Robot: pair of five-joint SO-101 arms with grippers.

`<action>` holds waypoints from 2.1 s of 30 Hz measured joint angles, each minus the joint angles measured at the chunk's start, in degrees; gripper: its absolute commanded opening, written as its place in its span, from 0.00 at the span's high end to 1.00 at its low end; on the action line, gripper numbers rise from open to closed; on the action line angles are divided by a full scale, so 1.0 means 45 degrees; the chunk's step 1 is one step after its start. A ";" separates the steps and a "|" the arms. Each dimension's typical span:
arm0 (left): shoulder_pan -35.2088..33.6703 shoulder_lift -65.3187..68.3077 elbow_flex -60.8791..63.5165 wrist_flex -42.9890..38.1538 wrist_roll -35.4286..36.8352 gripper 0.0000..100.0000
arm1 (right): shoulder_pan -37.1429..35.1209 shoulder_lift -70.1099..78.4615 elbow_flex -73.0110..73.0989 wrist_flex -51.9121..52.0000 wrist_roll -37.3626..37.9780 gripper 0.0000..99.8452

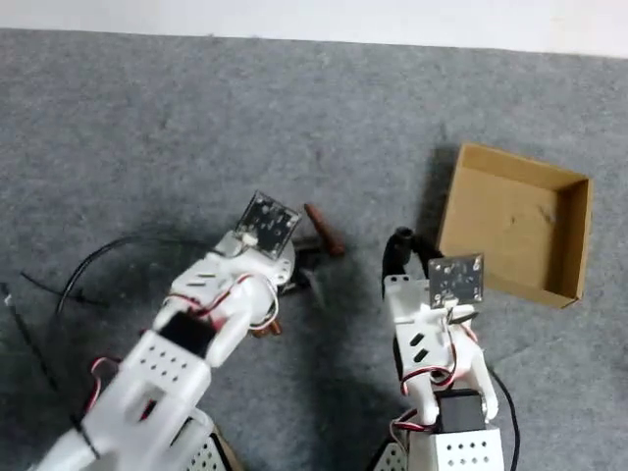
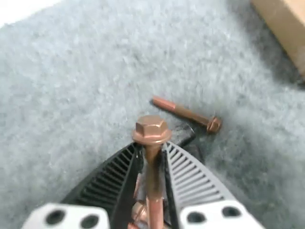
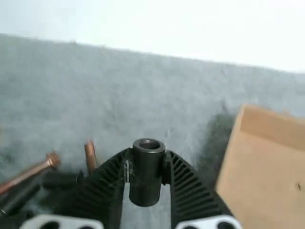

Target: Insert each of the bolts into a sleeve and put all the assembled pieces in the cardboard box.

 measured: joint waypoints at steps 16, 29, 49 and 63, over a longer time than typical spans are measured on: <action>-0.0098 -0.6330 0.4454 -0.3888 0.0117 0.99 | -0.3360 0.0000 0.0000 -0.1016 0.0000 0.99; -0.0098 -1.0335 0.4747 -0.3575 0.3829 0.99 | -0.4591 0.0000 0.0000 -0.1016 0.0234 0.99; 0.0977 -1.0354 0.4747 -0.4396 0.9260 0.99 | -0.5040 0.0000 0.0000 -0.1016 0.2071 0.99; 0.1582 -1.0354 0.4747 -0.4103 0.9260 0.99 | -0.5040 0.0000 0.0000 -0.1016 0.2071 0.99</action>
